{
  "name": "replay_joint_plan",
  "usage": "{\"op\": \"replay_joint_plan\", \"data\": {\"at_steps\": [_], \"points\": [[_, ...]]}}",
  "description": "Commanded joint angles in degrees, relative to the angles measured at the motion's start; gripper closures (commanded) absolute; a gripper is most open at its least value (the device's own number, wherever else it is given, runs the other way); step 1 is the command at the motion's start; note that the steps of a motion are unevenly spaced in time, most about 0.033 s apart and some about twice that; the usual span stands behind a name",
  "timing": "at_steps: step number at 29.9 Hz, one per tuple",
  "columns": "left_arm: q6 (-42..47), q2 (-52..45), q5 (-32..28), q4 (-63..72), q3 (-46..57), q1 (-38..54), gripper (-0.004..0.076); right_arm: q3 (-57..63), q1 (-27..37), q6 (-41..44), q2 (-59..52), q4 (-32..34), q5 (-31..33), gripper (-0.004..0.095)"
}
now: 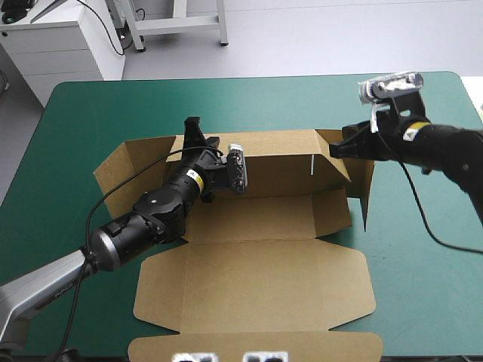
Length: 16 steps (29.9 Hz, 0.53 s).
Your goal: Fold the box
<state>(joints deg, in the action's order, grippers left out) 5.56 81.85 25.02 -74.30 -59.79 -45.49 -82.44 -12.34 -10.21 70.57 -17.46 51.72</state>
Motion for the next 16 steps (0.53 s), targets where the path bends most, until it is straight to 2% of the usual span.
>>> {"op": "replay_joint_plan", "data": {"at_steps": [1,7,16], "points": [[0.90,-1.61,0.26,-2.57,-1.72,-0.31,0.0732,-9.55,0.09,2.50,5.88,3.48,1.99,0.0922],[1.15,0.06,2.13,-2.68,-1.72,-0.31,0.0732,-18.88,0.09,4.66,14.04,4.47,5.73,0.0922],[1.73,0.72,2.03,-2.53,-1.72,-0.31,0.0732,-22.87,0.21,7.43,21.60,5.81,6.58,0.0922]]}}
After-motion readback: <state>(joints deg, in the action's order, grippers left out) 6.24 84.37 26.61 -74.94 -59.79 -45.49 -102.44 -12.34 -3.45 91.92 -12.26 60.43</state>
